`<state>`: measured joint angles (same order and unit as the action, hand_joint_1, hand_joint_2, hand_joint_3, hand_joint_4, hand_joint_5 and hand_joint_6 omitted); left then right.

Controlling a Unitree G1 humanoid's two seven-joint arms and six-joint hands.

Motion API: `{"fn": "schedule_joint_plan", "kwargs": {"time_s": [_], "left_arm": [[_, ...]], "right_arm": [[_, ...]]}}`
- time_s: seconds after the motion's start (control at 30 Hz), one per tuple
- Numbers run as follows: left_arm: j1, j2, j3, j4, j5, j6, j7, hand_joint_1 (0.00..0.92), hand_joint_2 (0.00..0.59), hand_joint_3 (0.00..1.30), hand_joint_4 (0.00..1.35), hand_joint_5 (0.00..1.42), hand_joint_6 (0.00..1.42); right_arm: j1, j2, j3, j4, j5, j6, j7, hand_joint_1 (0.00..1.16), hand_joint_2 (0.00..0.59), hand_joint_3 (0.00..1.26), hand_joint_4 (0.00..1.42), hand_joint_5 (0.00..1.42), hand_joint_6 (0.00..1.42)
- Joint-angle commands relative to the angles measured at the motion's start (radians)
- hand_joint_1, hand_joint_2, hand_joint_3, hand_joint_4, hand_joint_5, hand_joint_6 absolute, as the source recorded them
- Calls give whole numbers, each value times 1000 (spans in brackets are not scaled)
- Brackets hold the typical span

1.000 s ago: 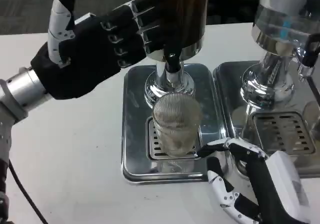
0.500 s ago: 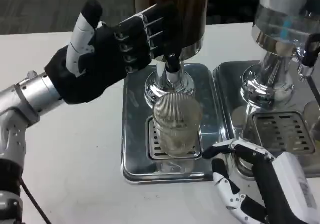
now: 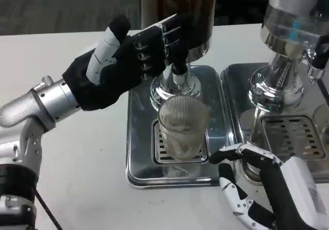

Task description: Grasp the cup under the faucet to collect the drink, then remove the cup.

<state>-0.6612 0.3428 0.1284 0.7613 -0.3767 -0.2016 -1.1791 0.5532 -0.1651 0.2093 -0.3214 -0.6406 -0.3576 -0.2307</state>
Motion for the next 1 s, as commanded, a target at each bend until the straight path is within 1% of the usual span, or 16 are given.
{"fn": "schedule_joint_plan", "kwargs": {"time_s": [0.03, 0.17, 0.4, 0.63, 0.8, 1.0], "left_arm": [[-15, 1, -32, 19, 55, -48, 7, 0, 112, 55, 0, 18, 0], [-18, 13, -55, 29, 95, -109, 16, 0, 112, 56, 0, 19, 0], [-17, 25, -86, 44, 139, -190, 34, 0, 113, 57, 0, 20, 0], [-11, 44, -136, 51, 219, -330, 93, 0, 113, 57, 0, 20, 0], [-11, 51, -153, 66, 236, -369, 115, 0, 113, 57, 0, 20, 0], [-2, 69, -187, 64, 269, -438, 153, 0, 113, 57, 0, 20, 0]], "right_arm": [[4, 7, 3, 4, 13, 3, -6, 489, 511, 590, 456, 420, 271], [-6, 9, 5, 16, 15, -1, -8, 488, 511, 590, 461, 434, 271], [-20, 10, 4, 31, 18, -4, -12, 488, 511, 590, 465, 446, 271], [-19, 10, 4, 35, 22, -6, -13, 488, 511, 590, 465, 449, 271], [-25, 5, 1, 36, 28, -10, -11, 488, 511, 590, 465, 452, 271], [-27, -1, -2, 27, 34, -7, -3, 488, 511, 590, 465, 453, 279]]}}
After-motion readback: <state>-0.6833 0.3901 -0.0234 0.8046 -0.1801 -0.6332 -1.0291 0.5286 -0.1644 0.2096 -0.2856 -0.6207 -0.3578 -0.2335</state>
